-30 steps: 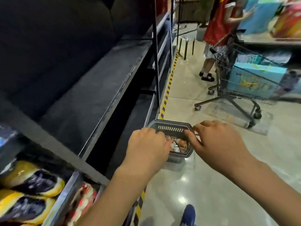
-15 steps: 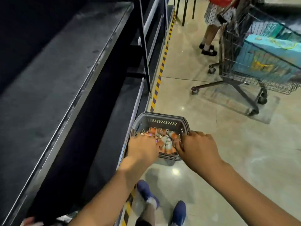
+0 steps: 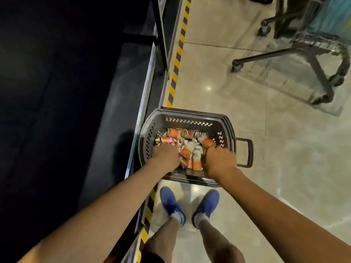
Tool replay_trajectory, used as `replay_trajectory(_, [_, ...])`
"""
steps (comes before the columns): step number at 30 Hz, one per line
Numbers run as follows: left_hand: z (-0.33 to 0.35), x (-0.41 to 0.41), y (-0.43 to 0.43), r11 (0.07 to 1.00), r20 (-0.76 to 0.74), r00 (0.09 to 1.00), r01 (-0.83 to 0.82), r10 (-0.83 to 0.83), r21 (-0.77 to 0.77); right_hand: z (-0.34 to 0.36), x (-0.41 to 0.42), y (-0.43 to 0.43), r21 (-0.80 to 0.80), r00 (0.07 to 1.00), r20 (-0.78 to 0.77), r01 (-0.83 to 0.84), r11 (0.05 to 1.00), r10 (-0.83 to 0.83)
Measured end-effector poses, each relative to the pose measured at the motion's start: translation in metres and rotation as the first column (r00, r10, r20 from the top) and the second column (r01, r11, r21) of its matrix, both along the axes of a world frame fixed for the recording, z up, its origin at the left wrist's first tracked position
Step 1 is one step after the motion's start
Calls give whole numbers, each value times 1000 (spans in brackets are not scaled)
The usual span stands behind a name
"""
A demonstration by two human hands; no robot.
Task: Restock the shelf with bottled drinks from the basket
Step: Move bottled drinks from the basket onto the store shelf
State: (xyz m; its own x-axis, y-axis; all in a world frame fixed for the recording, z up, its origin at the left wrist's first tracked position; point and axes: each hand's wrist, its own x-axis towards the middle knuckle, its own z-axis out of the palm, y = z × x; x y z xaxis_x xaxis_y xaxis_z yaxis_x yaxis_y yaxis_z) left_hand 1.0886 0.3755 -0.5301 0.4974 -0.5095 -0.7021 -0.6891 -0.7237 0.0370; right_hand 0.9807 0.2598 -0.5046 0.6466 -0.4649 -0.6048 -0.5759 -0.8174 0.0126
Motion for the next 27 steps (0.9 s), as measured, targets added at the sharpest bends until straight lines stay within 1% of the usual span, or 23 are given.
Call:
replay_trajectory(4, [-128,26,-19,999,-28,999,-41,41,32,-140,22,-12,86,991,-103,95,992,-86])
replay_trajectory(5, [-160,31,-23,998,-27,998,-51,52,31,-176,24,-13,114,984,-122,142,983,-128])
replay_trajectory(7, [-223,41,-29,998,-16,998,-59,59,22,-248,24,-14,174,952,-162,286,942,-259])
replay_trajectory(10, [-310,52,-34,997,-1,997,-71,71,23,-343,17,-11,248,851,-203,523,815,-484])
replay_trajectory(13, [-386,56,-34,999,35,999,-32,31,17,-420,11,-6,297,738,-201,672,678,-644])
replay_trajectory(16, [-440,61,-34,1000,55,998,-16,15,17,-472,15,-4,292,629,-167,767,571,-760])
replay_trajectory(18, [-464,64,-35,999,40,999,-21,20,31,-497,20,-4,297,551,-169,819,491,-817])
replay_trajectory(20, [-482,65,-38,999,56,998,-14,12,39,-517,25,-4,305,506,-162,842,445,-847])
replay_trajectory(22, [-495,67,-40,999,100,995,10,-13,35,-534,27,-4,268,499,-115,848,457,-859])
replay_trajectory(24, [-504,69,-43,999,137,990,27,-29,18,-547,25,-4,206,520,-77,843,497,-851])
replay_trajectory(27, [-511,74,-42,999,145,989,28,-23,-31,-556,20,-6,202,541,-36,828,524,-840])
